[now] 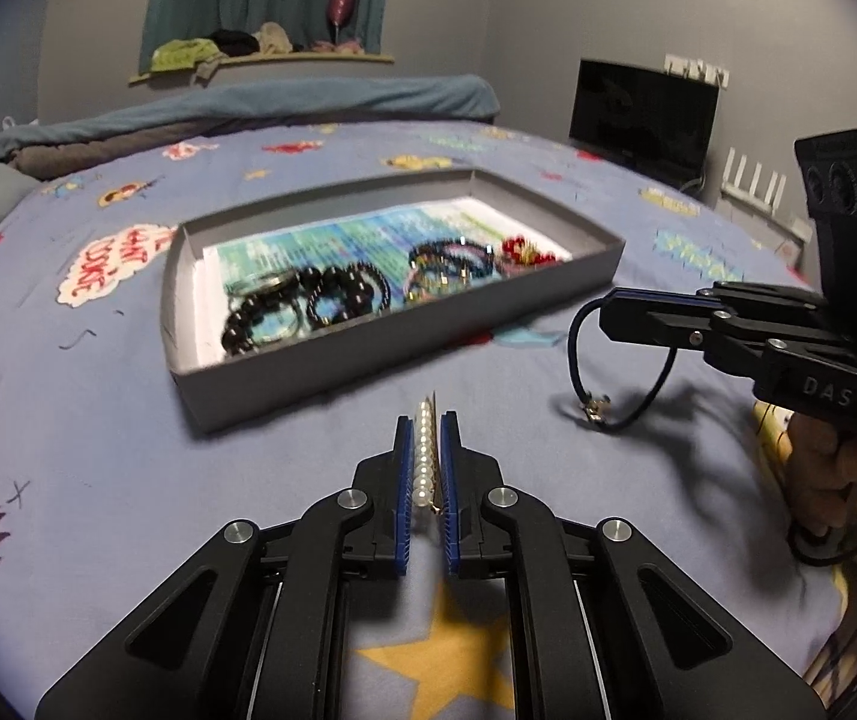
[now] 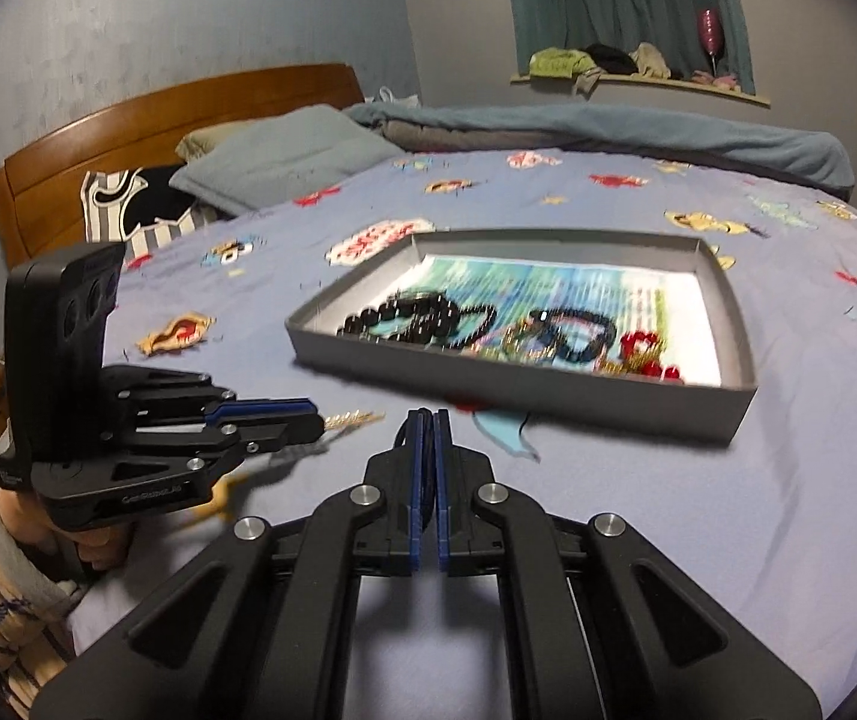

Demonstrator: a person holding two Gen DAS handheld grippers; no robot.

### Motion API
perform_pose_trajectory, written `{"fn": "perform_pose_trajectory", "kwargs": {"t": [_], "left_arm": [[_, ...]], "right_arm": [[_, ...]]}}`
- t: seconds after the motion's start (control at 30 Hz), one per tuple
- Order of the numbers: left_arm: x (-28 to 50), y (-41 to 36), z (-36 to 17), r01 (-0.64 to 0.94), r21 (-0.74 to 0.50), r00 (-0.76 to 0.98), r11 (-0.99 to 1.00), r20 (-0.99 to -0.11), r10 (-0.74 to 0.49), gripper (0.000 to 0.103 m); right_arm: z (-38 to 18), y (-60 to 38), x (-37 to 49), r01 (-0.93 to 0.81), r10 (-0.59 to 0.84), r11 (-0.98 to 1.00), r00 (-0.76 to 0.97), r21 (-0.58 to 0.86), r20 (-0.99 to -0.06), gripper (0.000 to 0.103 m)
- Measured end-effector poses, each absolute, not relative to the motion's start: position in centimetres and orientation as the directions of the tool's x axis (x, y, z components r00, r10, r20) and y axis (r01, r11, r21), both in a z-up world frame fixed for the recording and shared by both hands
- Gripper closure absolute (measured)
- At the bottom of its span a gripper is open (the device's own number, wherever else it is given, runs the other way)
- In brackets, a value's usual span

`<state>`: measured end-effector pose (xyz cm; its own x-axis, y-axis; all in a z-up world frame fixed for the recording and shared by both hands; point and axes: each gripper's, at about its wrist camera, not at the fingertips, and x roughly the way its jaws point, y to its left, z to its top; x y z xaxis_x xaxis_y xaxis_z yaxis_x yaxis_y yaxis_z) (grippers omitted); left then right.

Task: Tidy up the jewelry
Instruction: 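Carry the pearl hairpin into the box with the left tool while the right drops the hair tie there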

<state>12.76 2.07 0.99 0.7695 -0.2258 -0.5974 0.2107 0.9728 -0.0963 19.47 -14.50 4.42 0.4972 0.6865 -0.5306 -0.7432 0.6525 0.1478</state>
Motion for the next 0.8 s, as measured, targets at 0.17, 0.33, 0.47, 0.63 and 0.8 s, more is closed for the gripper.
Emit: {"fn": "perform_pose_trajectory", "kwargs": {"t": [0.17, 0.33, 0.47, 0.63, 0.8], "left_arm": [[12.5, 2.5, 1.7, 0.206, -0.111, 0.795, 0.972, -0.560, -0.233, 0.097], [12.4, 2.5, 1.9, 0.205, -0.111, 0.800, 0.972, -0.553, -0.232, 0.097], [12.2, 2.9, 2.4, 0.202, -0.127, 0.814, 0.971, -0.530, -0.239, 0.097], [11.9, 3.3, 3.3, 0.201, -0.139, 0.837, 0.970, -0.490, -0.243, 0.097], [12.1, 3.6, 4.4, 0.199, -0.136, 0.859, 0.971, -0.454, -0.239, 0.097]], "right_arm": [[5.5, -14.9, 19.8, -0.742, 0.696, 0.656, 0.522, 0.141, -0.493, 0.100], [6.3, -15.3, 20.5, -0.737, 0.709, 0.658, 0.536, 0.154, -0.459, 0.100], [6.8, -15.5, 21.0, -0.736, 0.715, 0.658, 0.545, 0.158, -0.439, 0.100], [7.4, -15.5, 21.4, -0.736, 0.720, 0.658, 0.551, 0.160, -0.422, 0.100], [7.8, -15.2, 21.8, -0.737, 0.721, 0.658, 0.557, 0.154, -0.412, 0.100]]}}
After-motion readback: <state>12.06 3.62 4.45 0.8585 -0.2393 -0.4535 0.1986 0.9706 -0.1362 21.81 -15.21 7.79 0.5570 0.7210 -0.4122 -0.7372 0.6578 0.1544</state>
